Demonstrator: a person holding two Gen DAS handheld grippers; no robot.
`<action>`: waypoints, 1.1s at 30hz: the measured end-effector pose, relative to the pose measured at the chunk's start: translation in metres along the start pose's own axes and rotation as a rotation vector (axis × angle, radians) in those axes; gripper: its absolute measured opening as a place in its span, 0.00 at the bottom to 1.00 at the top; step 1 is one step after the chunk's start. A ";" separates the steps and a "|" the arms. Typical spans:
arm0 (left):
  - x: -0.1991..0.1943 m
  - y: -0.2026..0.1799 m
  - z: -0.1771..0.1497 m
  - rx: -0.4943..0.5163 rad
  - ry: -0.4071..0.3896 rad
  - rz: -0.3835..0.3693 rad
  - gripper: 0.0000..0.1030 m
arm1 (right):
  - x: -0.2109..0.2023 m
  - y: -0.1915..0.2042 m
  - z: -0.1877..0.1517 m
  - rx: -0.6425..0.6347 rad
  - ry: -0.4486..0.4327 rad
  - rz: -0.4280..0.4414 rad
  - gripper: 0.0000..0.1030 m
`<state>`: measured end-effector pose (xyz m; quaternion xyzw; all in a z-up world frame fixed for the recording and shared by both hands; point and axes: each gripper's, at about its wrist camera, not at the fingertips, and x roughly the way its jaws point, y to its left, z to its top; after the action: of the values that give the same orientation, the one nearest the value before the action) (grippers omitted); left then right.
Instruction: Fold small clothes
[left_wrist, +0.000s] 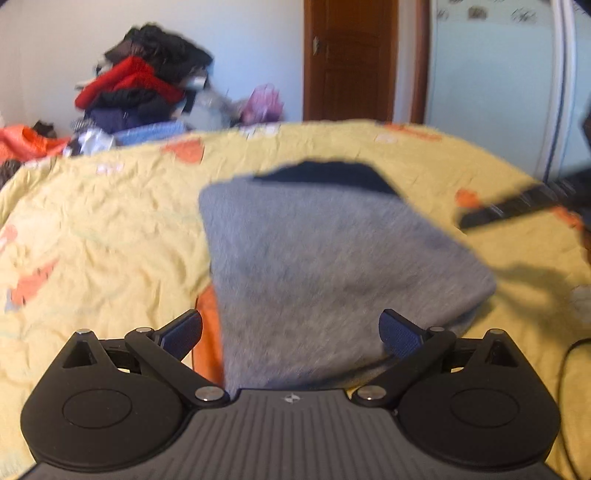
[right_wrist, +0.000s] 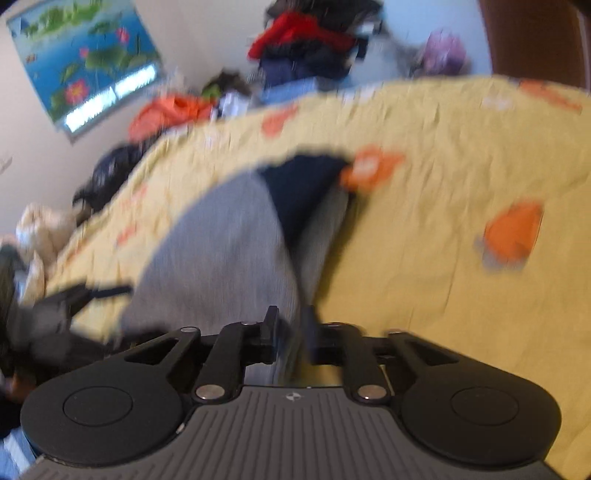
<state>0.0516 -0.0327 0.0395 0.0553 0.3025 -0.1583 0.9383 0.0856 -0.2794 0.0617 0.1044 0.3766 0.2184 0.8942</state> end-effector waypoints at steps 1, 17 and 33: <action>-0.001 -0.004 0.004 0.015 -0.014 -0.006 0.99 | 0.000 0.001 0.009 0.003 -0.042 -0.012 0.37; 0.039 -0.034 0.006 0.046 0.036 0.023 0.99 | 0.146 0.039 0.065 -0.175 0.021 -0.111 0.81; 0.038 0.086 -0.004 -0.621 0.222 -0.311 0.54 | 0.055 -0.048 -0.019 0.430 0.210 0.341 0.51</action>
<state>0.1075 0.0394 0.0150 -0.2621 0.4408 -0.1926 0.8366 0.1216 -0.2956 -0.0029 0.3299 0.4819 0.2904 0.7581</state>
